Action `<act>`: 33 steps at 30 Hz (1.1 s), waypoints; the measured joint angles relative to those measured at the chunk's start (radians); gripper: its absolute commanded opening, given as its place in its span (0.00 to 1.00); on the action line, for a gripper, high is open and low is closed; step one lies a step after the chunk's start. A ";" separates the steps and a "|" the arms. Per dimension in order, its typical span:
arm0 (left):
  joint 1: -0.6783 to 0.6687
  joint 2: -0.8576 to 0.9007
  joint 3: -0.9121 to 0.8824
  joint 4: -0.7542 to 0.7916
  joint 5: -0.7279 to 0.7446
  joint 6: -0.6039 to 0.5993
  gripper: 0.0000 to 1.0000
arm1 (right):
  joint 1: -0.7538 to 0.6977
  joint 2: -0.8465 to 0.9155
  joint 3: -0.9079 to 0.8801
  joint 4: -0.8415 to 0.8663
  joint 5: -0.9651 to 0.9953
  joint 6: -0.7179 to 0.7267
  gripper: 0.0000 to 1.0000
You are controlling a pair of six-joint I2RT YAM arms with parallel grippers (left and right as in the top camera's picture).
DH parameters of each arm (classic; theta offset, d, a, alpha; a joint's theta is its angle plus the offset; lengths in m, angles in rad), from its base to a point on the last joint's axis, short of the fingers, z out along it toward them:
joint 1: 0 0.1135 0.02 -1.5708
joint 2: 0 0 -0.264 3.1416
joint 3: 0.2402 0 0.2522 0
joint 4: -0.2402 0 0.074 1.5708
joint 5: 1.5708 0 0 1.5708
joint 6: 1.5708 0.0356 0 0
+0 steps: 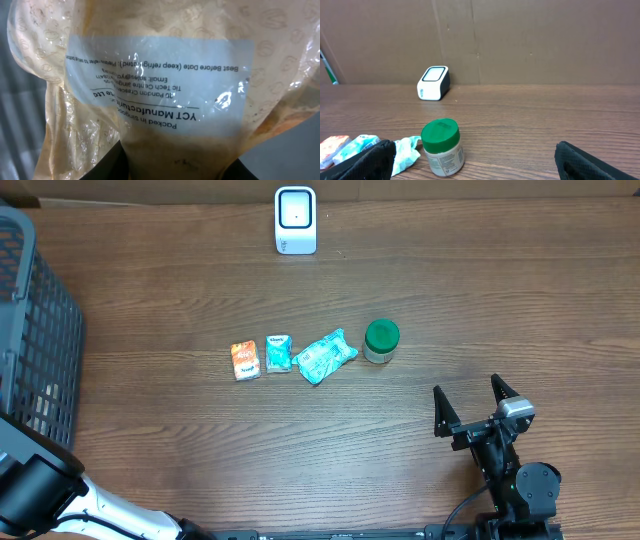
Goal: Scan the item barcode
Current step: 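Return the left gripper to the basket and grasp the clear plastic bag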
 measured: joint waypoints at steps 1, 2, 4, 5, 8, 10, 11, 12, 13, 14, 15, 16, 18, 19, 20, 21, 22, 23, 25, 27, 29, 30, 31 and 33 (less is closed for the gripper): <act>0.000 0.000 0.002 -0.006 0.000 0.002 0.23 | 0.000 0.000 0.000 0.000 0.000 0.000 1.00; 0.000 0.000 0.005 -0.016 0.000 0.002 0.19 | 0.000 0.000 0.000 0.000 0.000 0.000 1.00; 0.000 0.000 0.014 -0.042 0.000 0.002 0.12 | 0.000 0.000 0.000 0.000 0.000 0.000 1.00; -0.001 0.000 0.021 -0.062 0.001 0.002 0.09 | 0.000 0.000 0.000 0.000 0.000 0.000 1.00; -0.002 0.002 0.056 -0.142 0.009 0.002 0.04 | 0.000 0.000 0.000 0.000 0.000 0.000 1.00; -0.003 0.010 0.099 -0.206 0.018 0.003 0.04 | 0.000 0.000 0.000 0.000 0.000 0.000 1.00; -0.003 0.016 0.130 -0.241 0.021 0.007 0.04 | 0.000 0.000 0.000 0.000 0.000 0.000 1.00; -0.003 0.020 0.164 -0.272 0.023 0.010 0.04 | 0.000 0.000 0.000 0.000 0.000 0.000 1.00; -0.003 0.026 0.206 -0.311 0.026 0.011 0.04 | 0.000 0.000 0.000 0.000 0.000 0.000 1.00; -0.003 0.030 0.250 -0.341 0.027 0.013 0.04 | 0.000 0.000 0.000 0.000 0.000 0.000 1.00; -0.003 0.032 0.296 -0.374 0.027 0.014 0.04 | 0.000 0.000 0.000 0.000 0.000 0.000 1.00; -0.003 0.033 0.355 -0.417 0.027 0.016 0.04 | 0.000 0.000 0.000 0.000 0.000 0.000 1.00; -0.003 0.033 0.467 -0.481 0.031 0.017 0.04 | 0.000 0.000 0.000 0.000 0.000 0.000 1.00; -0.003 0.033 0.510 -0.500 0.033 0.017 0.04 | 0.000 0.000 0.000 0.000 0.000 0.000 1.00; -0.003 0.033 0.563 -0.525 0.037 0.017 0.04 | 0.000 0.000 0.000 0.000 0.000 0.000 1.00; -0.003 0.034 0.619 -0.558 0.039 0.017 0.04 | 0.000 0.000 0.000 0.000 0.000 0.000 1.00; -0.003 0.034 0.670 -0.583 0.045 0.017 0.04 | 0.000 0.000 0.000 0.000 0.000 0.000 1.00; -0.003 0.034 0.726 -0.609 0.053 0.017 0.04 | 0.000 0.000 0.000 0.000 0.000 0.000 1.00; -0.003 0.034 0.837 -0.652 0.088 0.017 0.04 | 0.000 0.000 0.000 0.000 0.000 0.000 1.00; -0.003 0.034 0.949 -0.682 0.143 0.016 0.04 | 0.000 0.000 0.000 0.000 0.000 0.000 1.00; -0.003 0.034 1.044 -0.702 0.213 0.008 0.04 | 0.000 0.000 0.000 0.000 0.000 0.000 1.00; -0.003 0.034 1.091 -0.708 0.258 0.000 0.04 | 0.000 0.000 0.000 0.000 0.000 0.000 1.00; -0.003 0.034 1.135 -0.710 0.309 -0.011 0.04 | 0.000 0.000 0.000 0.000 0.000 0.000 1.00; -0.004 0.034 1.214 -0.710 0.418 -0.028 0.04 | 0.000 0.000 0.000 0.000 0.000 0.000 1.00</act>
